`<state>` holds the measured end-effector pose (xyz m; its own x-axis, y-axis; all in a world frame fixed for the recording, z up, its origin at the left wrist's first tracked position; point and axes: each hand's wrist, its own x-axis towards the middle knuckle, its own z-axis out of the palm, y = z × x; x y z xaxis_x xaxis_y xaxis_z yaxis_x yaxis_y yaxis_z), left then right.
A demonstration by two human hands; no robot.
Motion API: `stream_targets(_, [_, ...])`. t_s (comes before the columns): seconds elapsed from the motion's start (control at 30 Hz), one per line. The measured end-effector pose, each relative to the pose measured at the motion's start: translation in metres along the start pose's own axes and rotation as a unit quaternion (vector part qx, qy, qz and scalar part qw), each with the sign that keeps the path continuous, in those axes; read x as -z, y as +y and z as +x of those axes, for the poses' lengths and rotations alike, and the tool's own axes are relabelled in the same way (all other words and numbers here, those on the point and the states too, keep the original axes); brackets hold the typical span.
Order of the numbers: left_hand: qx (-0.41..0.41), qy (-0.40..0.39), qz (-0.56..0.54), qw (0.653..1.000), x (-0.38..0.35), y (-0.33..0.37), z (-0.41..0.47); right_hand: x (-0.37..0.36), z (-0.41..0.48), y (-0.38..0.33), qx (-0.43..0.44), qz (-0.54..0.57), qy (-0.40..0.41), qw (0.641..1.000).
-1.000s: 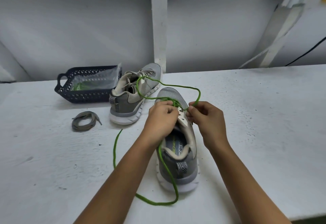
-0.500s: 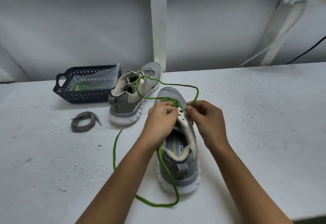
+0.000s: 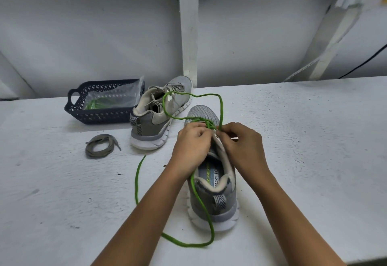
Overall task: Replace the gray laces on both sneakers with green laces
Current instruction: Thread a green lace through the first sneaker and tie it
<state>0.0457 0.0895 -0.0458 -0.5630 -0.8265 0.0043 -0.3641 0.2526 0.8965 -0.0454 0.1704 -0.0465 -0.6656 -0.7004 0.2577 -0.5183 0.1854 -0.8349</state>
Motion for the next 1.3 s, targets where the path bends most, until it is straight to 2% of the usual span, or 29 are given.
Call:
stream_targets(0.2, [-0.042,-0.009,0.126,0.991,0.001,0.002,-0.002,0.001,-0.003,-0.005,-0.050,0.080,-0.074,0.993])
stream_targets(0.33, [-0.050,-0.029,0.178,0.982,0.004,0.007,-0.005,-0.008,-0.006,-0.003,-0.133,0.210,-0.062,0.967])
stream_targets(0.47, [-0.048,-0.045,0.159,0.985,0.007,0.007,-0.004,-0.013,-0.005,0.003,-0.171,0.255,-0.033,0.951])
stream_targets(0.6, [-0.067,0.040,0.066,0.995,0.020,0.016,-0.007,-0.013,-0.003,0.004,-0.188,0.278,-0.012,0.942])
stream_targets(0.67, [-0.029,0.092,-0.063,0.993,0.035,0.023,-0.005,-0.013,-0.002,0.006,-0.194,0.291,-0.013,0.937])
stream_targets(0.7, [-0.007,0.104,-0.183,0.978,0.043,0.027,-0.005,-0.013,-0.003,0.006,-0.196,0.292,-0.015,0.936])
stream_targets(0.77, [0.016,0.101,-0.407,0.908,0.062,0.031,-0.003,-0.013,-0.004,0.005,-0.195,0.292,-0.015,0.936])
stream_targets(0.8, [0.020,0.119,-0.447,0.886,0.073,0.029,-0.002,-0.014,-0.003,0.005,-0.194,0.291,-0.012,0.937])
stream_targets(0.83, [0.031,0.152,-0.444,0.882,0.082,0.026,0.000,-0.013,-0.004,0.005,-0.194,0.289,-0.007,0.937])
stream_targets(0.9, [0.055,0.233,-0.354,0.904,0.099,0.014,0.006,-0.014,-0.004,0.004,-0.193,0.284,0.002,0.939])
stream_targets(0.97, [0.055,0.288,-0.182,0.939,0.110,0.007,0.010,-0.015,-0.004,0.004,-0.188,0.280,0.005,0.941])
stream_targets(1.0, [0.040,0.290,-0.079,0.953,0.110,0.007,0.010,-0.015,-0.004,0.004,-0.186,0.280,0.006,0.942])
stream_targets(1.07, [-0.016,0.237,0.128,0.963,0.100,0.010,0.004,-0.016,-0.005,0.004,-0.184,0.286,0.009,0.940])
stream_targets(1.13, [-0.114,0.195,0.278,0.934,0.080,0.015,-0.002,-0.016,-0.005,0.004,-0.184,0.291,0.012,0.939])
stream_targets(1.2, [-0.187,0.135,0.358,0.905,0.059,0.022,-0.006,-0.016,-0.005,0.004,-0.183,0.291,0.011,0.939])
stream_targets(1.3, [-0.181,0.012,0.440,0.880,0.030,0.025,-0.006,-0.015,-0.006,0.003,-0.184,0.296,0.012,0.937])
